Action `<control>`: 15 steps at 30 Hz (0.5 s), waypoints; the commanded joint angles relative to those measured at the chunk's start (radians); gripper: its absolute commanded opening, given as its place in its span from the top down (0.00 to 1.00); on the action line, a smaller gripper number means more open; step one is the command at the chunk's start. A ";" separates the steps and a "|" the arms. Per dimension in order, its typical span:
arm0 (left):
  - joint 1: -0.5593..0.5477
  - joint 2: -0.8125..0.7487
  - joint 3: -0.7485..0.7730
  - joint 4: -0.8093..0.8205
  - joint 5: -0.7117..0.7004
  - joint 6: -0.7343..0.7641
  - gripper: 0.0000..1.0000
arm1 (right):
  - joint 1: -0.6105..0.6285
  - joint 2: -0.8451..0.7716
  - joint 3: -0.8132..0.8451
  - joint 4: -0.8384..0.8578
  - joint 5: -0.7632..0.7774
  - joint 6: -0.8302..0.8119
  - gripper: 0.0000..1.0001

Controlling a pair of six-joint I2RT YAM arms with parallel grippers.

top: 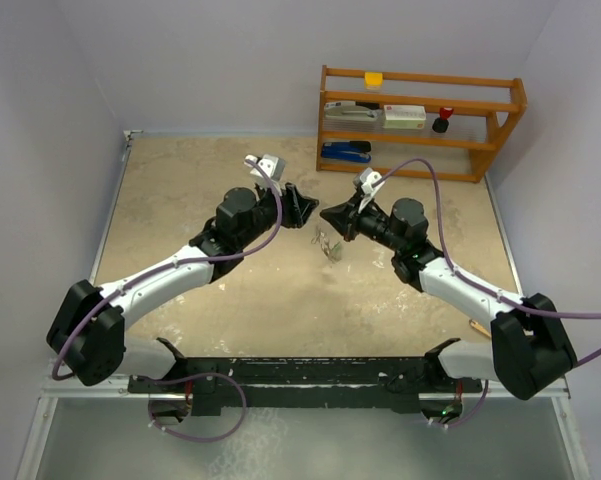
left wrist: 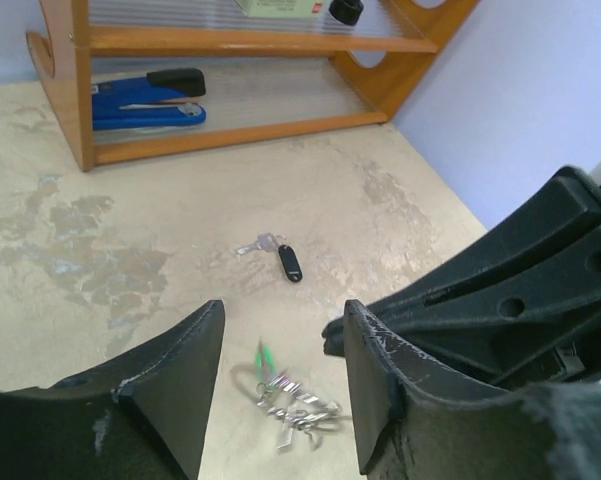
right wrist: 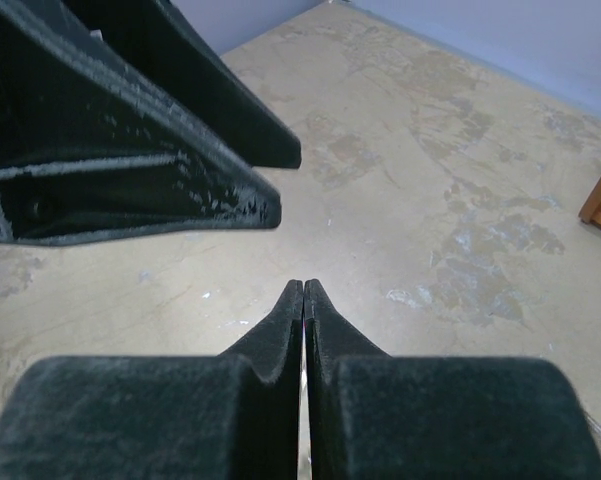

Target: Put the keys on the keyring

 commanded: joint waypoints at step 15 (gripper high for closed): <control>0.011 -0.127 -0.063 -0.025 -0.189 -0.003 0.51 | 0.008 0.043 0.094 -0.167 0.071 -0.061 0.85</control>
